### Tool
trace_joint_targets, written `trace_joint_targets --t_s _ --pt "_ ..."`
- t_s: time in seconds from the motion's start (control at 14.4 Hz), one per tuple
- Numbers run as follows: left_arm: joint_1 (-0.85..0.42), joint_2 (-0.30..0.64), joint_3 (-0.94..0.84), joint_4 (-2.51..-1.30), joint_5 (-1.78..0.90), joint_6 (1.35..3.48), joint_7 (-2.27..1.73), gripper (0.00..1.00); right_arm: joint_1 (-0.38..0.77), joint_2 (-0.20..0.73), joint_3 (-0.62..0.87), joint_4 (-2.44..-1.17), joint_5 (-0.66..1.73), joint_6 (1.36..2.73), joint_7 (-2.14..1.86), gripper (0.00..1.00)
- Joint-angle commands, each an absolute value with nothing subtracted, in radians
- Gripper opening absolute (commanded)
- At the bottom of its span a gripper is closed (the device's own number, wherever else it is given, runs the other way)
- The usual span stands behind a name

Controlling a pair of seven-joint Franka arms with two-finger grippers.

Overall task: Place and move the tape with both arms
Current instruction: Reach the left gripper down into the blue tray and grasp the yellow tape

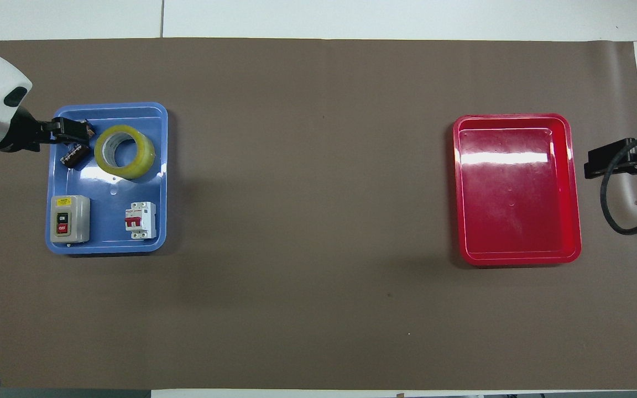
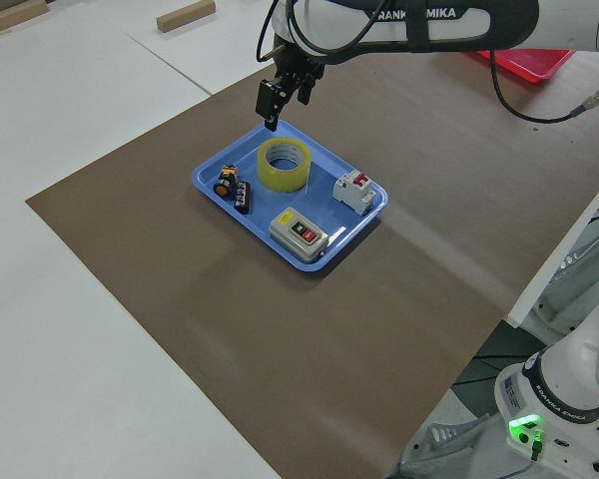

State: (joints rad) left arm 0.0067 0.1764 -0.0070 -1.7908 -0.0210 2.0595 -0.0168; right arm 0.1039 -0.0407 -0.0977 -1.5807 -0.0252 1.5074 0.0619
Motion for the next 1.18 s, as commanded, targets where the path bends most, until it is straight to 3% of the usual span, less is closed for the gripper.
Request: trace_joint_targets --t_s 0.0,0.28,0.76,0.9,1.04,1.11 --pt "0.008 0.208 -0.006 -1.847 -0.008 2.199 -0.025 1.0 0.1 -0.054 -0.095 -1.595 -0.009 1.522 0.061 1.0" --pt "0.021 0.27 -0.003 -1.867 -0.008 2.295 -0.021 1.0 0.1 -0.054 -0.095 -1.595 -0.009 1.522 0.061 1.0" --pt "0.023 0.29 -0.003 -1.985 -0.006 2.445 -0.021 1.0 0.1 -0.054 -0.095 -1.595 -0.009 1.522 0.061 1.0" --pt "0.02 0.291 -0.003 -1.994 -0.006 2.448 -0.023 0.96 0.1 -0.054 -0.095 -1.595 -0.009 1.522 0.061 1.0" --pt "0.021 0.291 -0.003 -2.005 -0.006 2.456 -0.023 0.78 0.1 -0.054 -0.095 -1.595 -0.009 1.522 0.061 1.0" --pt "0.02 0.291 -0.003 -2.008 -0.006 2.457 -0.023 0.54 0.1 -0.054 -0.095 -1.595 -0.009 1.522 0.061 1.0"
